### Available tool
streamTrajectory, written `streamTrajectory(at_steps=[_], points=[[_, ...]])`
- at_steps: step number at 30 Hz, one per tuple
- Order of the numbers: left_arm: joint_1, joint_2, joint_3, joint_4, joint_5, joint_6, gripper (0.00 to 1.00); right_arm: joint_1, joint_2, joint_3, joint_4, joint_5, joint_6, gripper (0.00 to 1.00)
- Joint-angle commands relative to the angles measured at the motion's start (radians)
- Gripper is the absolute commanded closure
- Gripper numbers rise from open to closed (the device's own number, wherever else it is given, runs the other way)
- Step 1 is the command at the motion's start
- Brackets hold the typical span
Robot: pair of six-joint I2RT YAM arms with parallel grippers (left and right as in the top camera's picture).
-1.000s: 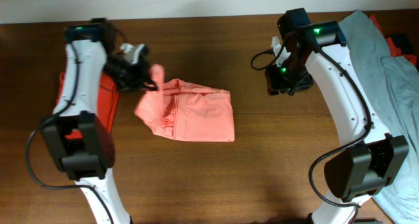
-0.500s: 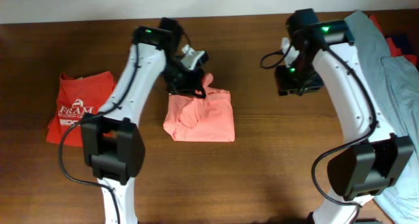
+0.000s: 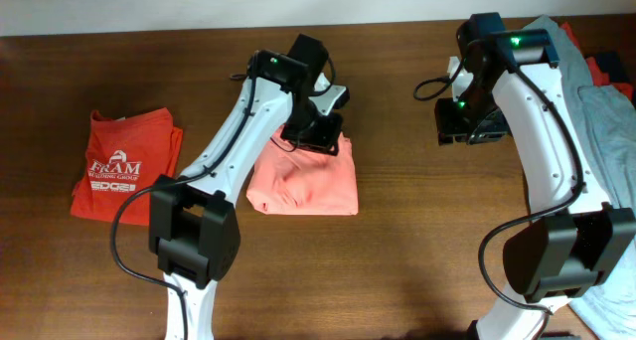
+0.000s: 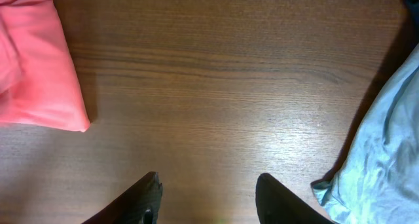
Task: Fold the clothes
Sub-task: 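Press and tuck the folded pink shirt with both grippers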
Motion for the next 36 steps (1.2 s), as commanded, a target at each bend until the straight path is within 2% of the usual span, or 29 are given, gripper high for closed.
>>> streamTrajectory(at_steps=[1,7,12,15,20,27,31,36], points=[[-0.026,-0.036,0.022,0.033,-0.012,-0.04,0.66,0.001,0.006,-0.003,-0.003,0.019,0.001,0.48],[-0.006,-0.037,0.022,0.036,-0.027,-0.04,0.72,0.001,0.006,-0.003,-0.007,0.018,0.001,0.48],[0.092,-0.043,0.022,-0.047,-0.177,-0.04,0.72,0.002,0.006,-0.003,-0.02,-0.196,-0.153,0.48],[0.169,-0.043,0.022,-0.075,-0.285,-0.041,0.72,0.012,0.006,-0.008,-0.017,-0.272,-0.183,0.46],[0.294,-0.043,0.022,-0.08,-0.3,-0.045,0.69,0.087,0.006,-0.049,0.014,-0.339,-0.223,0.4],[0.384,-0.043,0.022,-0.101,-0.3,-0.055,0.66,0.244,0.016,-0.221,0.248,-0.353,-0.11,0.38],[0.394,-0.043,0.021,-0.103,-0.301,-0.054,0.58,0.313,0.024,-0.34,0.421,-0.353,-0.03,0.38],[0.394,-0.043,0.021,-0.102,-0.301,-0.054,0.57,0.355,0.026,-0.45,0.609,-0.352,0.062,0.38]])
